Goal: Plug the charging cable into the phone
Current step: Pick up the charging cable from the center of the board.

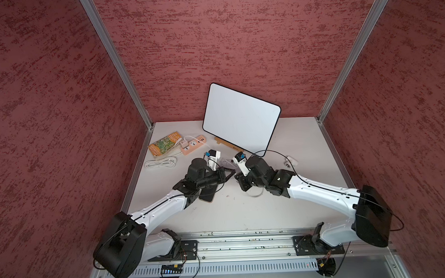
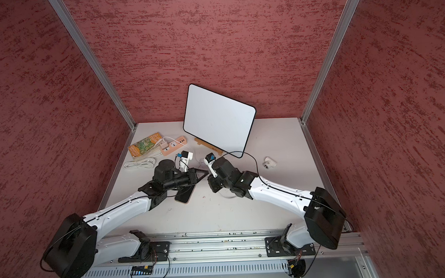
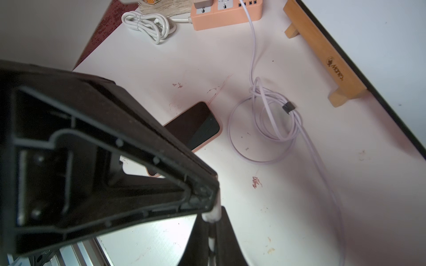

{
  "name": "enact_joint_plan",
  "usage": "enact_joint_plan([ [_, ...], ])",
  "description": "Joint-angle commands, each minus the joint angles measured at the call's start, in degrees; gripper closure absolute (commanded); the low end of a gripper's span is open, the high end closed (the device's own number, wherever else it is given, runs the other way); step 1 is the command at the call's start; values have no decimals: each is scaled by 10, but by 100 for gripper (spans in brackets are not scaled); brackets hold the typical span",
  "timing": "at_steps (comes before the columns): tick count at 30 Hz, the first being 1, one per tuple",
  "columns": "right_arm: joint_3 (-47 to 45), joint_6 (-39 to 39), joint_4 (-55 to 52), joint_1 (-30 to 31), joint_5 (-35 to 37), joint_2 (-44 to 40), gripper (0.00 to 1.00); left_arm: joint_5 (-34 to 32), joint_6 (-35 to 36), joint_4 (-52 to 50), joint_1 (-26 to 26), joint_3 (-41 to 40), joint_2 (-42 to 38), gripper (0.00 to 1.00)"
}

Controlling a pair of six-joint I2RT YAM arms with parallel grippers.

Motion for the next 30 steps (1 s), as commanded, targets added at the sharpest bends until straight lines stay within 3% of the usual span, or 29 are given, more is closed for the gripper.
enact_joint_plan([
  [1, 12, 9, -8, -17, 55, -12, 100, 11, 12, -22, 0, 11, -27, 57],
  [2, 8, 10, -9, -19, 59, -18, 100, 3, 19, -47, 4, 14, -36, 38],
  [6, -14, 19, -10, -34, 70, -43, 100, -98, 88, -232, 7, 55, -92, 2],
  [7, -18, 22, -12, -38, 72, -47, 100, -128, 106, -294, 6, 69, -101, 0],
  [11, -29, 32, -22, -48, 77, -60, 100, -240, 160, -479, 6, 130, -79, 0],
  [13, -36, 38, -23, -49, 82, -66, 100, -253, 178, -522, 5, 146, -53, 0],
  [30, -61, 49, -41, -61, 92, -100, 100, -280, 291, -569, 3, 200, 105, 0],
])
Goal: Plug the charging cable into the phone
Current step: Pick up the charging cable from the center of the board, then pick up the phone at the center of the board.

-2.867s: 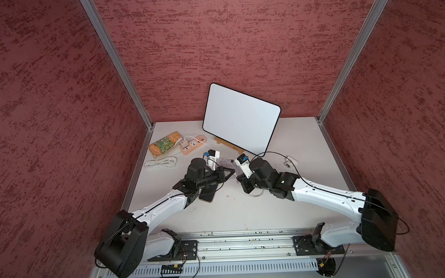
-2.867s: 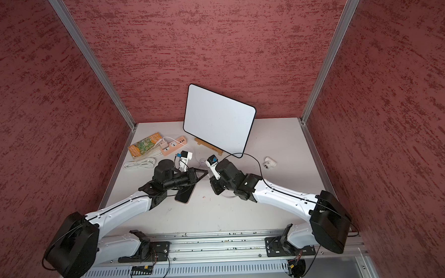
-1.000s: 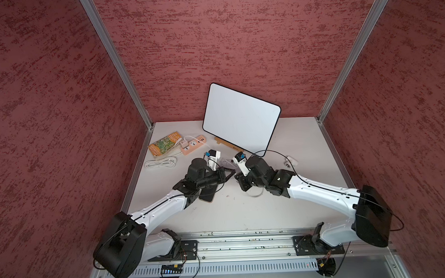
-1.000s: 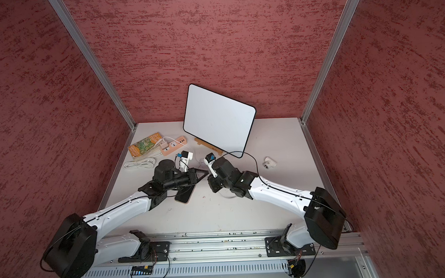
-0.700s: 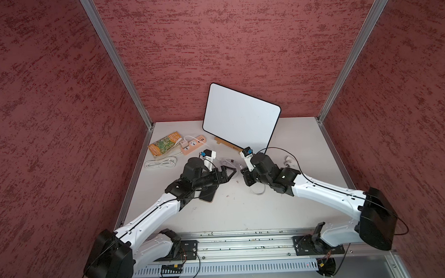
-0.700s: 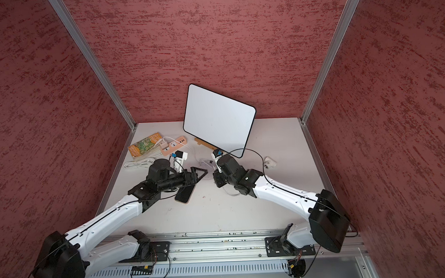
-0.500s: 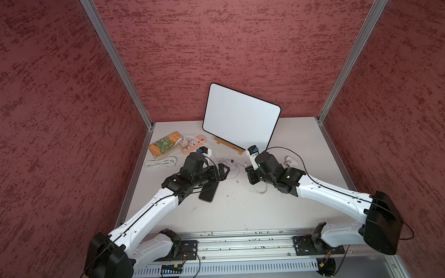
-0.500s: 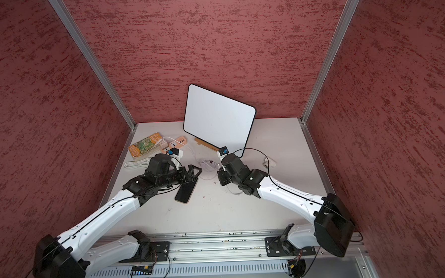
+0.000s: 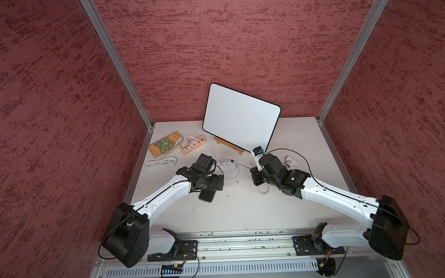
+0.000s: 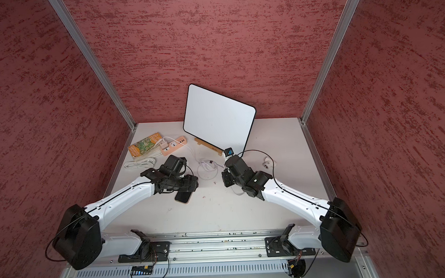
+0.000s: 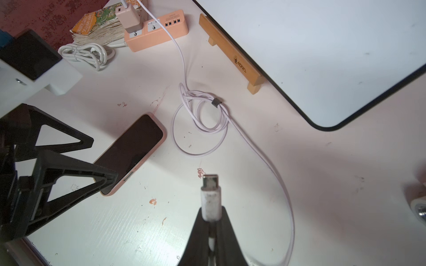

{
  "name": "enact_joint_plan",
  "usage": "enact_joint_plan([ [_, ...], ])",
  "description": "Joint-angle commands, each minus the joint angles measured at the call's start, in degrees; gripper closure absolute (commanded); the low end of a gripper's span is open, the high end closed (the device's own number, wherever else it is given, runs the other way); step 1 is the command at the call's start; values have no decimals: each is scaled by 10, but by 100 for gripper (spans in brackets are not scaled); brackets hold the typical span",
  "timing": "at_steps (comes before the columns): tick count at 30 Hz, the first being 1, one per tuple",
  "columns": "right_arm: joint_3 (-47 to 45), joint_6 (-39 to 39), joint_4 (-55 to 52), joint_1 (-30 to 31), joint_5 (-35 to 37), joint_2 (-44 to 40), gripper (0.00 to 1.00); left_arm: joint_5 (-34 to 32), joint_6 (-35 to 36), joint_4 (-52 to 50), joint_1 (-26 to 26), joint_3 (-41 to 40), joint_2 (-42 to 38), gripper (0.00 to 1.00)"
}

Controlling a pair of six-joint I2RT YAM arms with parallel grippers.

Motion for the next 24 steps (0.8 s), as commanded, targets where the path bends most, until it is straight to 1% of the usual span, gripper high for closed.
enact_joint_plan([
  [1, -7, 8, 0, -5, 8, -13, 100, -10, 41, -27, 0, 26, 27, 0],
  [5, -10, 7, 0, -5, 6, -16, 100, -5, 67, -6, -2, 22, 30, 0],
  [13, -29, 1, 5, -17, 0, -38, 100, 5, 121, 45, -3, -13, -7, 0],
  [20, -18, 4, -14, -22, -20, -52, 100, 3, 134, 20, -4, 8, 12, 0],
  [24, -15, 28, -47, -22, -16, -79, 100, -1, 132, 21, -4, 5, 12, 0],
])
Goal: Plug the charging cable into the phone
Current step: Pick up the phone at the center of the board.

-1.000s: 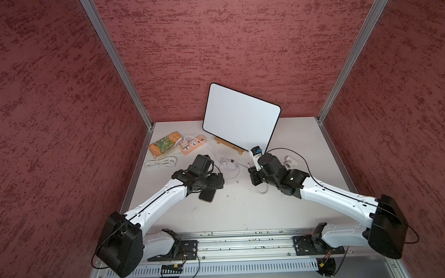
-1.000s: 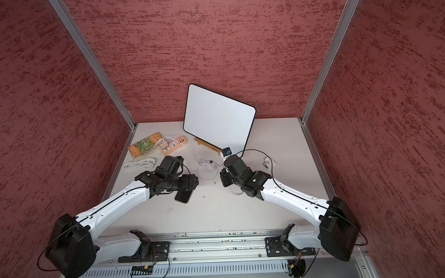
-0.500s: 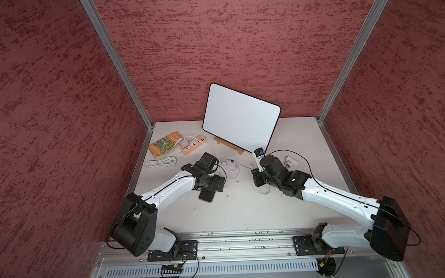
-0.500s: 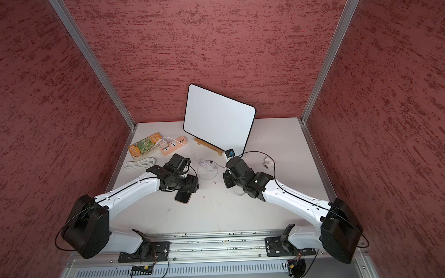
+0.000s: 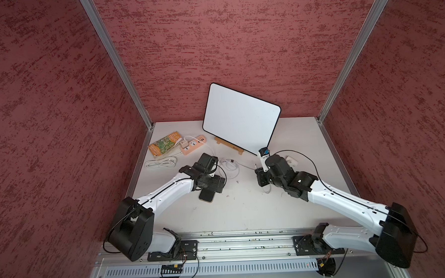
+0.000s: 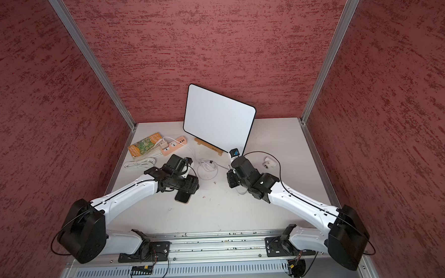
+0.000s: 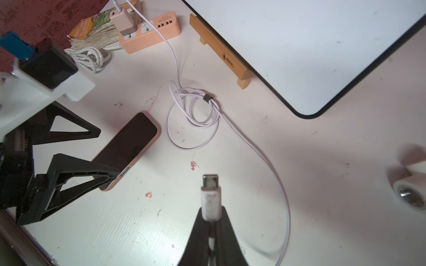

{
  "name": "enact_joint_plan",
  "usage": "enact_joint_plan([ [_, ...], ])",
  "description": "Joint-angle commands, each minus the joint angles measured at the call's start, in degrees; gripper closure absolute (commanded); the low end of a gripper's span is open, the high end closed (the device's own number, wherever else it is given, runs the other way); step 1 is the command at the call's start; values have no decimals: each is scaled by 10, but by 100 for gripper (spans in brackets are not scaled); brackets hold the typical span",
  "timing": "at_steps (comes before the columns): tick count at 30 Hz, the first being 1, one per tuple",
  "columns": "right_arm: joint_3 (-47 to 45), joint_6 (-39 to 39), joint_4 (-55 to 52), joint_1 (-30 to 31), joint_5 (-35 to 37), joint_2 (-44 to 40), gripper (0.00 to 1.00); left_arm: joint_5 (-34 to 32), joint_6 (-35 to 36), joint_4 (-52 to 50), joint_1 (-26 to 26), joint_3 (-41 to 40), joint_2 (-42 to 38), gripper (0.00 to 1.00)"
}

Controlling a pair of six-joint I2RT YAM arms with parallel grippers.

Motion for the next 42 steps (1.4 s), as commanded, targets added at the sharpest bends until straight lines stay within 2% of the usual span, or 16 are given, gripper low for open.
enact_joint_plan([
  [1, 12, 25, -38, -5, -2, -30, 100, -1, 11, -3, -3, 10, 2, 0],
  [8, 52, 40, -111, -5, 10, -48, 100, -5, 18, -10, -2, 16, 17, 0],
  [14, 86, 30, -131, -5, -6, -19, 100, -34, 19, -31, -2, 28, 41, 0],
  [20, 86, 32, -109, -5, -30, 6, 100, -36, 17, -26, 6, 27, 35, 0],
  [25, 62, 44, -85, -5, -50, -1, 100, -15, 26, -19, 15, 34, 64, 0],
  [36, 16, 26, -29, -6, -65, -16, 100, -62, 34, -37, 18, 57, 127, 0],
  [42, -17, 24, 9, -5, -79, -7, 100, -61, 37, -45, 19, 69, 148, 0],
])
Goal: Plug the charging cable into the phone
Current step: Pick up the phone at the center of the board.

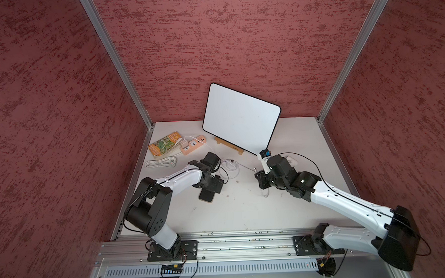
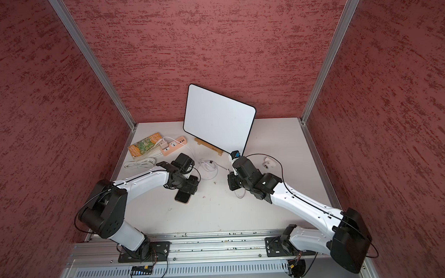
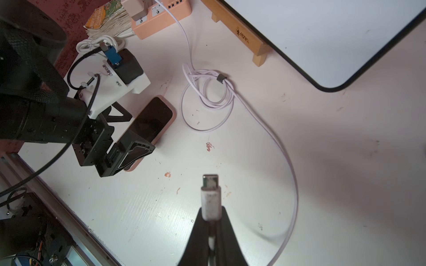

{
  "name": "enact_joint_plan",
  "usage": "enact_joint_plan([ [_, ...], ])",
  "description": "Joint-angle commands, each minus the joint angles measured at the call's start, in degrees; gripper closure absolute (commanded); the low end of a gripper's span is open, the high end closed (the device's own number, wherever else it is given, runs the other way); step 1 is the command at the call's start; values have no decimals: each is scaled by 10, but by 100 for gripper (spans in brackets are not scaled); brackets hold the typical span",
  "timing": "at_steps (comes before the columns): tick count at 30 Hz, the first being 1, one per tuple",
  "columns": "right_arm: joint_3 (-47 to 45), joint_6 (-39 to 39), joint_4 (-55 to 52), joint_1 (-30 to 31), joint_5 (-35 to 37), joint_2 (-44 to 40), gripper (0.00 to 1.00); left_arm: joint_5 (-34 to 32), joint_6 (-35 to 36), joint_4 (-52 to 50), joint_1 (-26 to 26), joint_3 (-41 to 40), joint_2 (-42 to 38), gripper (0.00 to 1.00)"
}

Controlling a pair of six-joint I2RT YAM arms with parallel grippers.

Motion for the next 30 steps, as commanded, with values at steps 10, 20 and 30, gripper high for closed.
enact_joint_plan([
  [10, -49, -9, 62, -4, 2, -25, 100, -8, 24, -27, 4, 51, 71, 0],
  [20, -67, -4, 54, -4, 10, -63, 100, 5, 43, -29, 9, 76, 118, 0],
  [30, -78, 0, 59, -4, 21, -81, 100, 5, 47, -53, 13, 88, 148, 17],
])
